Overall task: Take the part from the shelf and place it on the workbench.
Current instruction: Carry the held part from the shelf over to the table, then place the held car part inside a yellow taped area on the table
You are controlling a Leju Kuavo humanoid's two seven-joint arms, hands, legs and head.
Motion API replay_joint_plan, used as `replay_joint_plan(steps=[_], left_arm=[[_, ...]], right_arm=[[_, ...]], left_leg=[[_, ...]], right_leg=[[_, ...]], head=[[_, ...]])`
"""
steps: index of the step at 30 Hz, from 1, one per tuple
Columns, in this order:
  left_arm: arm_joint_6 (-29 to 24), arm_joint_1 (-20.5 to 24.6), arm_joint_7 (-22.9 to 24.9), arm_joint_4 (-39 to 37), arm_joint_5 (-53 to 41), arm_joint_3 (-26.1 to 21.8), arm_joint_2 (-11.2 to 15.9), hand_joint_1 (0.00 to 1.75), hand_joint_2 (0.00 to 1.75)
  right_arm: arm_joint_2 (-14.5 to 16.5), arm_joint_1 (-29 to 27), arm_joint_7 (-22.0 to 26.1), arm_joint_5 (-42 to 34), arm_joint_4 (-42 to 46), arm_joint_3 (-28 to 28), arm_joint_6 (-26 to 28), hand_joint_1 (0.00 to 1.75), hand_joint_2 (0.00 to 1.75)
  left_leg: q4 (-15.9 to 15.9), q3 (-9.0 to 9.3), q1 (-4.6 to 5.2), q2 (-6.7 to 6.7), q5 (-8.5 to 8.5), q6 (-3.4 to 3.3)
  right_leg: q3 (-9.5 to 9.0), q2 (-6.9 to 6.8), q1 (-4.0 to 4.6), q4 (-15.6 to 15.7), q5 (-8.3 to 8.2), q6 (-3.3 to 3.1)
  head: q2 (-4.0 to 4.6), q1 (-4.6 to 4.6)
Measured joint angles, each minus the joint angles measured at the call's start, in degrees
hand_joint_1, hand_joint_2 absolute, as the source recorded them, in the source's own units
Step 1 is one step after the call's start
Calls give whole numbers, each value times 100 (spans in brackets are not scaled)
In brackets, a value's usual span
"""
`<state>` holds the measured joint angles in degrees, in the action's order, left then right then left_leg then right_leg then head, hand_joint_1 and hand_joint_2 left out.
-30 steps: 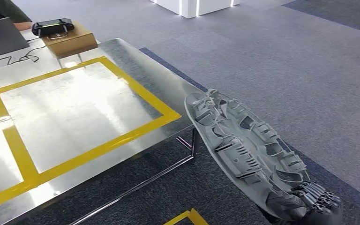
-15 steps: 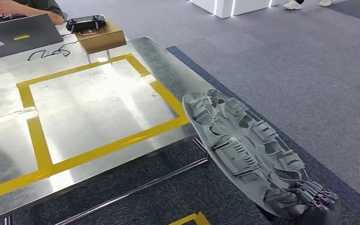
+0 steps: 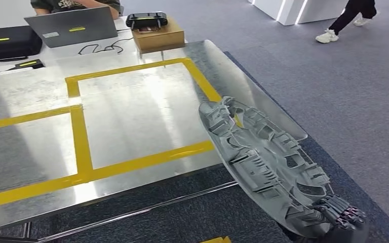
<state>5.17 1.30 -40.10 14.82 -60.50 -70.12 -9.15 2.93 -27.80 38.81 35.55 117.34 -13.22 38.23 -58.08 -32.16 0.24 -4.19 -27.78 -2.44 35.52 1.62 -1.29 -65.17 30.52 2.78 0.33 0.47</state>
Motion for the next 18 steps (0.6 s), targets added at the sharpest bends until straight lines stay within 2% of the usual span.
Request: replay_joint_plan(steps=[1, 2, 3, 5, 6, 7, 9, 10, 11, 12, 13, 14, 16, 17, 18], left_arm=[[2, 6, 0, 0, -5, 1, 1, 0, 0], [4, 11, 0, 0, -13, 1, 3, 0, 0], [6, 13, 0, 0, -22, 2, 5, 0, 0], [15, 9, -1, 0, -61, 2, 19, 0, 0], [21, 6, -1, -2, -86, 3, 28, 0, 0], [31, 11, -1, -4, -109, 3, 38, 0, 0], [55, 37, -1, -10, -157, 7, 46, 0, 0], [70, 51, -1, -13, -175, 9, 49, 0, 0], [83, 59, -1, -14, -193, 11, 54, 0, 0], [92, 59, -1, -15, -203, 13, 61, 0, 0], [98, 55, -1, -15, -207, 14, 70, 0, 0], [99, 49, -1, -15, -209, 16, 81, 0, 0], [99, 50, -1, -15, -210, 20, 97, 0, 0], [99, 59, -1, -15, -210, 22, 101, 0, 0], [99, 63, -1, -15, -210, 24, 103, 0, 0]], right_arm=[[-12, 22, -11, 14, -9, -19, 0, 175, 175], [-30, 49, -44, 40, -22, -46, 0, 175, 175], [-50, 84, -93, 71, -41, -80, 0, 175, 175], [-96, 174, -231, 137, -98, -149, 0, 175, 175], [-124, 231, -294, 166, -136, -181, 0, 175, 175], [-155, 289, -357, 202, -183, -212, 0, 175, 175], [-228, 412, -490, 300, -293, -267, 0, 175, 175], [-266, 472, -555, 348, -357, -290, 0, 175, 175], [-304, 526, -604, 382, -420, -307, 0, 175, 175], [-337, 569, -633, 402, -481, -321, 0, 175, 175], [-364, 600, -644, 412, -532, -336, 0, 175, 175], [-385, 627, -647, 418, -576, -350, 0, 175, 175], [-420, 679, -646, 424, -643, -374, 0, 175, 175], [-433, 702, -645, 425, -669, -380, 0, 175, 175], [-446, 722, -645, 426, -692, -386, 0, 175, 175]], left_leg=[[-32, -9, 1, -65, -22, 27], [-54, -29, -3, -119, -33, 59], [-65, -53, -12, -171, -33, 93], [-68, -89, -36, -248, -22, 158], [-106, -108, -35, -183, -46, 190], [-232, -168, -30, -56, -124, 224], [-845, -468, -33, 254, -436, 288], [-1250, -679, -50, 328, -605, 313], [-1569, -850, -67, 356, -703, 331], [-1708, -933, -78, 367, -694, 342], [-1598, -890, -85, 383, -566, 345], [-1277, -735, -85, 423, -358, 335], [-463, -337, -49, 638, -10, 280], [-207, -216, -24, 722, 60, 246], [-88, -168, 0, 768, 65, 216]], right_leg=[[-149, 116, -12, 320, -115, -19], [-244, 206, -16, 512, -154, -40], [-288, 254, -13, 578, -128, -64], [-316, 164, -3, 619, -141, -120], [-333, 103, -9, 638, -147, -153], [-354, 35, -20, 660, -150, -187], [-384, -117, -25, 682, -136, -239], [-390, -197, -22, 681, -125, -253], [-395, -273, -20, 681, -113, -257], [-405, -346, -19, 681, -102, -254], [-422, -414, -20, 680, -87, -245], [-447, -476, -20, 680, -72, -233], [-495, -587, -4, 678, -29, -186], [-511, -635, 10, 678, -11, -154], [-523, -680, 22, 681, 4, -121]], head=[[0, -3], [0, -4], [0, -5], [0, -6], [0, -2], [0, 19], [0, 60], [0, 75], [0, 75], [0, 77], [0, 76], [0, 76], [0, 78], [0, 76], [0, 73]])
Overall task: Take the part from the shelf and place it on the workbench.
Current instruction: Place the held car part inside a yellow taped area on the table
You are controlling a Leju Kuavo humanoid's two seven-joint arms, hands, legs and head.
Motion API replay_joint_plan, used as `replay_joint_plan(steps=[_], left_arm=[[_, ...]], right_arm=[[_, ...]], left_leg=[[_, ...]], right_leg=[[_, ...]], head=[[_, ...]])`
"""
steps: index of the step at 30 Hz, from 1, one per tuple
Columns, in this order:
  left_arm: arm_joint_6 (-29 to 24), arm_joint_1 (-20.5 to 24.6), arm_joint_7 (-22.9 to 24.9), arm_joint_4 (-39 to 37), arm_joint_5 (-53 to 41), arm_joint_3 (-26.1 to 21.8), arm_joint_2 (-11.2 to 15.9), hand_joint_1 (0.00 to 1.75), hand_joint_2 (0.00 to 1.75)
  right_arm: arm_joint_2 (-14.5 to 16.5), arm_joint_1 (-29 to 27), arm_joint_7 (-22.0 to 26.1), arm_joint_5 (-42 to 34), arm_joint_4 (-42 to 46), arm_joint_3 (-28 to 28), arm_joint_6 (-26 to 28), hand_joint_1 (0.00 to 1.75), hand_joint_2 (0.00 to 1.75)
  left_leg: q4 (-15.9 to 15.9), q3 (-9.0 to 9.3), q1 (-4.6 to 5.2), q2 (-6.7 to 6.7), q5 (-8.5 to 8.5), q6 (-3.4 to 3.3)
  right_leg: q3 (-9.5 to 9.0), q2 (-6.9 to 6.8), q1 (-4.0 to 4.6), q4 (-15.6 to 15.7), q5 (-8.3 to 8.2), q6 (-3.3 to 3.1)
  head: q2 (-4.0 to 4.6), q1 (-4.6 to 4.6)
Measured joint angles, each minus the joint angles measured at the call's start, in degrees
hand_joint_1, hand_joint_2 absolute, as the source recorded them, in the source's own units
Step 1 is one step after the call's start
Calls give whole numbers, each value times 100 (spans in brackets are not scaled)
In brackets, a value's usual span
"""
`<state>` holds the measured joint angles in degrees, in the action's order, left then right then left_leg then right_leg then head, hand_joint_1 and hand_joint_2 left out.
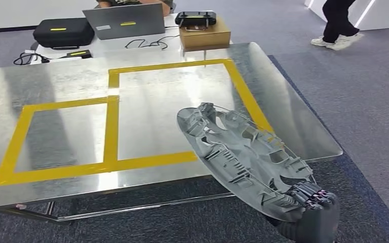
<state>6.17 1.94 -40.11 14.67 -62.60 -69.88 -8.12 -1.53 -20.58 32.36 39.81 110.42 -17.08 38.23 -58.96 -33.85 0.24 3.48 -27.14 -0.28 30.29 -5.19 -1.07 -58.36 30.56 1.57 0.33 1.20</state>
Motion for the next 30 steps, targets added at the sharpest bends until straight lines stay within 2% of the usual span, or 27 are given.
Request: replay_joint_plan(steps=[2, 3, 4, 5, 6, 7, 8, 9, 10, 11, 12, 13, 14, 15, 16, 17, 18, 20, 22, 23, 24, 25, 26, 27, 28, 29, 30], left_arm=[[0, -9, 0, -1, -1, 2, 4, 0, 0], [1, -21, -1, -3, -3, 3, 3, 0, 0], [2, -26, -1, -7, -12, 6, 2, 0, 0], [4, -19, -1, -10, -24, 11, 3, 0, 0], [8, -8, -1, -14, -44, 18, 4, 0, 0], [10, 7, 0, -19, -69, 30, 9, 0, 0], [14, 20, 0, -25, -93, 48, 13, 0, 0], [19, 28, 0, -32, -121, 71, 15, 0, 0], [23, 33, 0, -39, -146, 95, 17, 0, 0], [27, 36, 0, -46, -174, 115, 19, 0, 0], [31, 38, 0, -52, -197, 133, 21, 0, 0], [34, 45, -1, -58, -216, 146, 22, 0, 0], [37, 54, 0, -63, -232, 156, 26, 0, 0], [39, 62, 1, -67, -250, 168, 29, 0, 0], [40, 69, 2, -73, -273, 181, 31, 0, 0], [38, 70, 5, -78, -301, 199, 35, 0, 0], [34, 68, 8, -83, -329, 223, 41, 0, 0], [26, 81, 14, -96, -376, 266, 50, 0, 0], [25, 113, 16, -108, -410, 295, 47, 0, 0], [26, 125, 17, -113, -419, 304, 44, 0, 0], [26, 128, 21, -117, -424, 315, 42, 0, 0], [26, 125, 25, -120, -424, 324, 42, 0, 0], [26, 122, 30, -121, -424, 334, 44, 0, 0], [26, 122, 34, -122, -428, 345, 48, 0, 0], [26, 127, 40, -123, -434, 357, 51, 0, 0], [27, 136, 44, -124, -443, 370, 54, 0, 0], [28, 141, 51, -126, -451, 383, 51, 0, 0]], right_arm=[[-24, 35, -11, 15, -44, -14, 0, 175, 175], [-39, 52, -45, 53, -65, -19, 0, 175, 175], [-60, 69, -100, 106, -87, -21, 1, 175, 175], [-87, 92, -179, 175, -118, -23, 1, 175, 175], [-121, 127, -274, 245, -165, -23, 2, 175, 175], [-161, 177, -371, 304, -234, -26, 2, 175, 175], [-207, 239, -474, 357, -329, -28, 2, 175, 175], [-252, 310, -573, 399, -439, -28, 1, 175, 175], [-300, 385, -669, 431, -559, -26, -3, 175, 175], [-346, 464, -760, 454, -671, -19, -14, 175, 175], [-393, 552, -849, 475, -779, -3, -33, 175, 175], [-443, 651, -938, 501, -891, 17, -61, 175, 175], [-482, 747, -1016, 522, -990, 44, -98, 175, 175], [-517, 839, -1098, 557, -1098, 76, -151, 175, 175], [-545, 926, -1176, 600, -1204, 107, -218, 175, 175], [-565, 1007, -1258, 651, -1310, 139, -297, 175, 175], [-588, 1095, -1344, 713, -1428, 168, -383, 175, 175], [-627, 1263, -1494, 818, -1672, 226, -538, 175, 175], [-665, 1408, -1614, 896, -1923, 288, -679, 175, 175], [-684, 1471, -1657, 923, -2033, 314, -736, 175, 175], [-702, 1531, -1699, 949, -2137, 336, -786, 175, 175], [-716, 1589, -1738, 969, -2224, 354, -824, 175, 175], [-727, 1653, -1783, 980, -2308, 370, -862, 175, 175], [-733, 1724, -1834, 986, -2394, 387, -904, 175, 175], [-734, 1799, -1887, 990, -2473, 401, -942, 175, 175], [-736, 1876, -1941, 991, -2550, 414, -974, 175, 175], [-742, 1945, -1995, 997, -2617, 428, -1003, 175, 175]], left_leg=[[32, 0, 11, -97, -10, -58], [62, 23, -1, -153, -2, -91], [95, 52, -16, -206, 8, -130], [126, 84, -34, -259, 18, -165], [134, 94, -39, -310, 18, -188], [133, 95, -36, -368, 14, -205], [129, 96, -31, -433, 8, -213], [123, 100, -25, -503, 3, -219], [114, 105, -21, -575, -5, -223], [103, 114, -19, -646, -14, -218], [88, 122, -22, -716, -28, -206], [65, 118, -17, -779, -43, -186], [46, 105, -21, -835, -54, -158], [34, 86, -30, -887, -57, -125], [33, 65, -40, -934, -50, -90], [40, 53, -56, -981, -42, -56], [28, 46, -60, -961, -49, -24], [-228, -71, -48, -722, -198, 36], [-914, -410, -57, -457, -518, 87], [-1283, -604, -73, -418, -651, 106], [-1524, -740, -86, -403, -694, 119], [-1562, -778, -95, -395, -629, 126], [-1357, -693, -100, -380, -454, 124], [-966, -511, -101, -349, -216, 112], [-560, -310, -90, -304, -50, 94], [-223, -147, -78, -267, 62, 69], [-23, -52, -71, -240, 105, 60]], right_leg=[[-40, -85, 4, 28, 22, 69], [-53, -49, -2, 14, 57, 100], [-28, 49, -9, -76, 131, 124], [63, 188, -14, -283, 254, 140], [225, 342, -17, -607, 410, 143], [434, 438, -16, -990, 559, 143], [629, 483, -13, -1314, 650, 144], [759, 502, -10, -1481, 641, 143], [789, 510, -8, -1436, 520, 139], [715, 528, -8, -1188, 313, 130], [573, 593, -11, -813, 89, 112], [428, 706, -18, -461, -64, 94], [307, 803, -22, -208, -148, 77], [234, 877, -20, -73, -162, 57], [207, 893, -10, -47, -142, 38], [186, 850, -5, -38, -148, 14], [170, 798, -9, -17, -158, -15], [122, 672, -33, 30, -164, -83], [85, 527, -32, 44, -144, -131], [75, 457, -28, 43, -131, -139], [62, 392, -26, 42, -118, -141], [47, 338, -25, 42, -105, -136], [24, 294, -26, 42, -89, -125], [-5, 257, -27, 42, -72, -108], [-20, 233, -20, 42, -52, -84], [-23, 215, -9, 41, -31, -54], [-14, 202, 8, 37, -4, -39]], head=[[0, -2], [0, -9], [0, -20], [0, -42], [0, -66], [0, -82], [0, -93], [0, -96], [0, -96], [0, -96], [0, -98], [0, -101], [0, -102], [0, -102], [0, -103], [0, -100], [0, -99], [0, -55], [0, -9], [0, -4], [0, -4], [0, -5], [0, -4], [0, -3], [0, -2], [0, -1], [0, -3]])
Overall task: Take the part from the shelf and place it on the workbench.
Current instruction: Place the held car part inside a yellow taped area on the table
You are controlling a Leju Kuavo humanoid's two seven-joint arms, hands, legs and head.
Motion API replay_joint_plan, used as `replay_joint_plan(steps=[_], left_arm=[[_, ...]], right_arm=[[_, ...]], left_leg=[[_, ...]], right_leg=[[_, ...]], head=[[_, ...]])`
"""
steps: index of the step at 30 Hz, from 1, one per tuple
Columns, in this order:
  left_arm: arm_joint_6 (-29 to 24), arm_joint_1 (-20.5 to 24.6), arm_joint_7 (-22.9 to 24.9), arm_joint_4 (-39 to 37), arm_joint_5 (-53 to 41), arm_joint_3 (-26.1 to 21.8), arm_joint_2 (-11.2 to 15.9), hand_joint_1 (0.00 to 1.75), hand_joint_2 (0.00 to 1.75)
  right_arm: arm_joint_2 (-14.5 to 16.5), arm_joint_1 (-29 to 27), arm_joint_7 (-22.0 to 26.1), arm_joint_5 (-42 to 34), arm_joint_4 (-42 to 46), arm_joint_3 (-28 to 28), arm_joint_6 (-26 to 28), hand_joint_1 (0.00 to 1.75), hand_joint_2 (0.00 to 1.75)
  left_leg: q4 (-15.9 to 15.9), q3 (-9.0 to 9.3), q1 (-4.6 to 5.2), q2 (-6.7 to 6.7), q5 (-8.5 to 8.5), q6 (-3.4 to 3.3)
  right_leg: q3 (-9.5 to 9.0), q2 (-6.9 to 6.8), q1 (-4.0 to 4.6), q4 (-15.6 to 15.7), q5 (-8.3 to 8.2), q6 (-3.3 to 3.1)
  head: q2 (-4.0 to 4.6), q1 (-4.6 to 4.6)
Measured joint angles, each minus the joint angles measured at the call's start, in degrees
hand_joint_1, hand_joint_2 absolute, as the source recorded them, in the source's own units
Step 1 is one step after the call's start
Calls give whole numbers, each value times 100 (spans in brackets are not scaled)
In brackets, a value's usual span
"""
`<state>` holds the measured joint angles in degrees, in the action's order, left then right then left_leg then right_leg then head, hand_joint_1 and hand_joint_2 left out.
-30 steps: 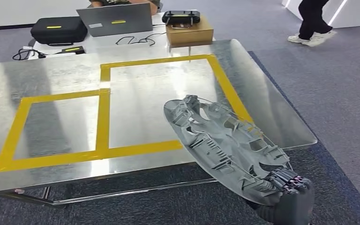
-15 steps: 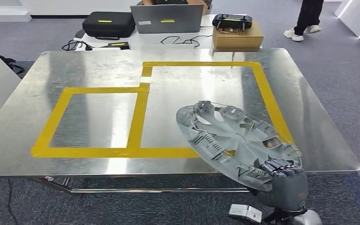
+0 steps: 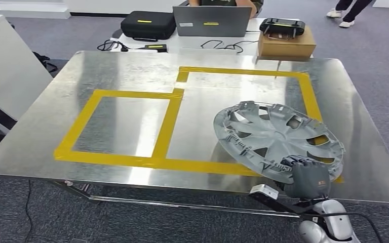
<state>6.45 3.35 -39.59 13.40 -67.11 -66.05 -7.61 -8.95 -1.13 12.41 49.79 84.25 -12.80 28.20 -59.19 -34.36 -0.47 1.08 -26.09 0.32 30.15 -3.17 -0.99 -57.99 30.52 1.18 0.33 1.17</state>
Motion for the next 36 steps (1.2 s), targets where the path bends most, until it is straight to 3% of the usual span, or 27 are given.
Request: replay_joint_plan(steps=[4, 13, 21, 36], left_arm=[[3, -8, 41, -15, -20, 19, -15, 0, 0], [9, 13, 62, -18, -61, 26, -16, 0, 0], [59, 52, 119, -18, -80, 52, -13, 0, 0], [54, 105, 172, -18, -134, 103, -13, 0, 0]], right_arm=[[-42, 201, -176, 42, -232, 32, -134, 175, 175], [-71, 536, -384, 291, -548, -11, -362, 175, 175], [8, 1068, -889, 981, -1020, -490, -758, 175, 175], [875, 2057, -1212, 1263, -2002, -1931, -1088, 175, 175]], left_leg=[[82, 43, 7, -4, -28, -10], [77, 49, 11, -4, -50, -79], [80, 67, 8, -4, -41, -90], [96, 89, -3, 10, -38, -84]], right_leg=[[-24, 4, 24, 42, 5, -21], [-124, 7, 22, 144, -38, 92], [-136, 9, 29, 144, -43, 105], [-154, 30, 39, 141, -37, 94]], head=[[0, -11], [0, -14], [0, -12], [0, -11]])
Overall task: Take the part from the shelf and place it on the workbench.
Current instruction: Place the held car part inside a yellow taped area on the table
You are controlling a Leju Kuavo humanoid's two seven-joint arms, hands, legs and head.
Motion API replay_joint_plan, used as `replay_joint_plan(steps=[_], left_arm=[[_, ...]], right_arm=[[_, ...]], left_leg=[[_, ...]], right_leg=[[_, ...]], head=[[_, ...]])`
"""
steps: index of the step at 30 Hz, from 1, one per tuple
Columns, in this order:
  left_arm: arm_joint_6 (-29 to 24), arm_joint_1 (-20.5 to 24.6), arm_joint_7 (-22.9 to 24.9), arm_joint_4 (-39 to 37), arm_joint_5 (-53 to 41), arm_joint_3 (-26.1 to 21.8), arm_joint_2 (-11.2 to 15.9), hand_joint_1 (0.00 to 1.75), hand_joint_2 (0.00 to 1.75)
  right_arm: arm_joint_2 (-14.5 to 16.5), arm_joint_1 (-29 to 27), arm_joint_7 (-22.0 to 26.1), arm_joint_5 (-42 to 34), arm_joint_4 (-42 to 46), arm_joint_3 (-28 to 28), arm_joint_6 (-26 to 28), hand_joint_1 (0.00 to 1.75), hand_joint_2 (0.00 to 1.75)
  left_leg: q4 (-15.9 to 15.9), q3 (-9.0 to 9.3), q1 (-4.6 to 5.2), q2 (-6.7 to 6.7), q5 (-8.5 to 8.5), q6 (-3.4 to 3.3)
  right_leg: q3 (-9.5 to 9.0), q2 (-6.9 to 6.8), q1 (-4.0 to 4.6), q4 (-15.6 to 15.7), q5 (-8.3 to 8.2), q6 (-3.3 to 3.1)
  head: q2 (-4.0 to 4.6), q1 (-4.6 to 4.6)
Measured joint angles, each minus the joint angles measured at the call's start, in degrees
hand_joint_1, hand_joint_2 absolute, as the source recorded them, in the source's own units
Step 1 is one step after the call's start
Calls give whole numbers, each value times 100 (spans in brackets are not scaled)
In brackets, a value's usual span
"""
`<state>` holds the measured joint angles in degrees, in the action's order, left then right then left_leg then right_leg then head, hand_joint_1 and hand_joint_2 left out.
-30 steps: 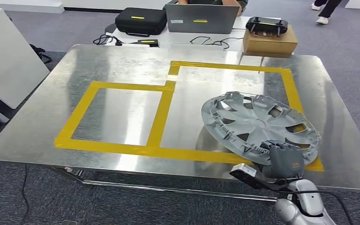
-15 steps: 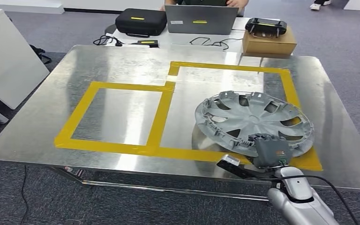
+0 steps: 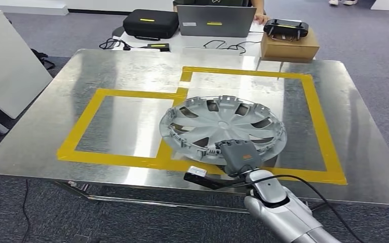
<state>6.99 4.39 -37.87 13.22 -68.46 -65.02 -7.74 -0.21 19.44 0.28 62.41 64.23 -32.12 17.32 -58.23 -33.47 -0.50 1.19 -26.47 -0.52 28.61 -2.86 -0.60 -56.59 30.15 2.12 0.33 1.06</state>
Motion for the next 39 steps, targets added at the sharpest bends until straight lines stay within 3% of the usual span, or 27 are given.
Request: replay_joint_plan(steps=[2, 5, 6, 9, 27, 32, 39], left_arm=[[-15, -1, 1, 0, 0, 2, 0, 0, 0], [-39, -3, 4, 0, 0, 2, 0, 0, 0], [-48, -3, 5, 0, 0, 2, 0, 0, 0], [-66, -8, 6, 0, 2, 2, 0, 0, 0], [-72, -51, 14, -9, 49, 2, 0, 0, 0], [-80, -79, 50, -9, 54, 1, 0, 0, 0], [-84, -105, 87, -9, 63, -1, 0, 0, 0]], right_arm=[[75, 77, 0, -1, -111, -114, -32, 174, 175], [133, 152, -5, 1, -231, -222, -50, 79, 175], [145, 162, -13, 1, -264, -253, -55, 35, 175], [161, 166, -55, -6, -342, -342, -57, 0, 175], [150, 341, -400, -245, -782, -326, -102, 0, 175], [153, 489, -768, -232, -984, -266, -248, 0, 175], [158, 632, -897, -185, -1156, -212, -303, 0, 175]], left_leg=[[0, 0, 0, 0, 0, 0], [0, 0, 1, 0, -1, 0], [0, 0, 1, 0, -1, 0], [0, 0, 1, -1, -2, 0], [3, 25, 1, -5, -17, 6], [1, 28, 2, -10, -15, 5], [1, 28, 2, -21, -16, 4]], right_leg=[[0, 0, 0, 0, 2, -2], [0, 1, -1, 0, 3, -3], [1, 1, -1, 0, 3, -3], [1, -1, -2, 0, 3, -3], [42, -9, -3, 1, 23, 0], [35, -18, -7, 1, 21, 3], [29, -32, -9, 1, 25, 1]], head=[[0, -1], [0, -1], [0, -1], [0, -1], [0, -1], [0, 0], [0, -1]])
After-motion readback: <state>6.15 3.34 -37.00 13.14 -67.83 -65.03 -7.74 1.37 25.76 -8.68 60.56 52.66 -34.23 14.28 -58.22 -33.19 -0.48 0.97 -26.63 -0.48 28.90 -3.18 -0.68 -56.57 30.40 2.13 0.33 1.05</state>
